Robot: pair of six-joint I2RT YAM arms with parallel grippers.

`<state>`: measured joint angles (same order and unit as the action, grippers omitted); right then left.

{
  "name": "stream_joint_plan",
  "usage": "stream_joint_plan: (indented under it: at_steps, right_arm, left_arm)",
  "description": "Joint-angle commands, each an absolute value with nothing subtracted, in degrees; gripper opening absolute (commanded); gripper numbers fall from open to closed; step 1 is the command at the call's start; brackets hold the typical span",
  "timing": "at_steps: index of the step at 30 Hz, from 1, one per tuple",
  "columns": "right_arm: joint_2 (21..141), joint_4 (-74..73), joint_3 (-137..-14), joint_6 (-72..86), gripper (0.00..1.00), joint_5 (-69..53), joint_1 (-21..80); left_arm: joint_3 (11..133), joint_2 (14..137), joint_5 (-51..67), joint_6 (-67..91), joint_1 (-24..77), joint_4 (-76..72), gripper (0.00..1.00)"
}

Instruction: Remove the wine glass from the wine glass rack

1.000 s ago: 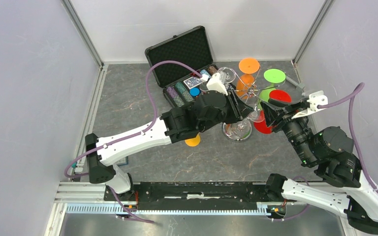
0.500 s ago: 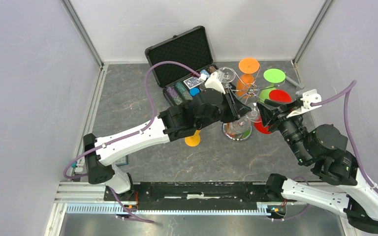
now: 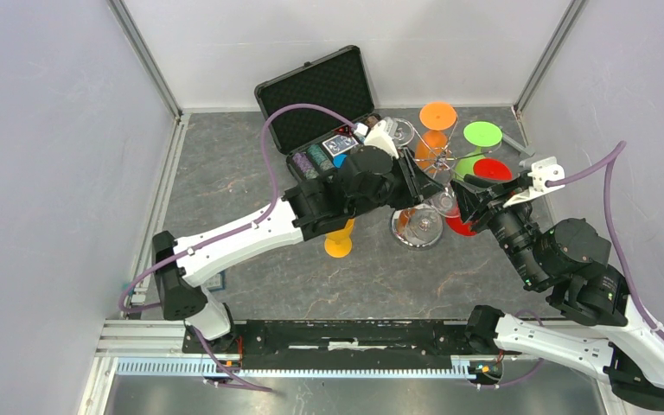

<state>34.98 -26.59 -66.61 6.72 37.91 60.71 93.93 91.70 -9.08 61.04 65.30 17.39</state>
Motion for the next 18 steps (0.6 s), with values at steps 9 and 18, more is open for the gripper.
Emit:
stream_joint_plan:
  at_steps: [9,18]
  right_arm:
    - [35.3,-24.7,-66.2,6.9,0.35,37.9,60.7]
    - [35.4,-24.2,-66.4,6.7,0.35,38.1,60.7]
  left_arm:
    - [96.1,94.3,-5.5,58.6,64.7,21.5,0.06]
    - [93.9,90.2,-5.5,61.6,64.0,16.7,0.02]
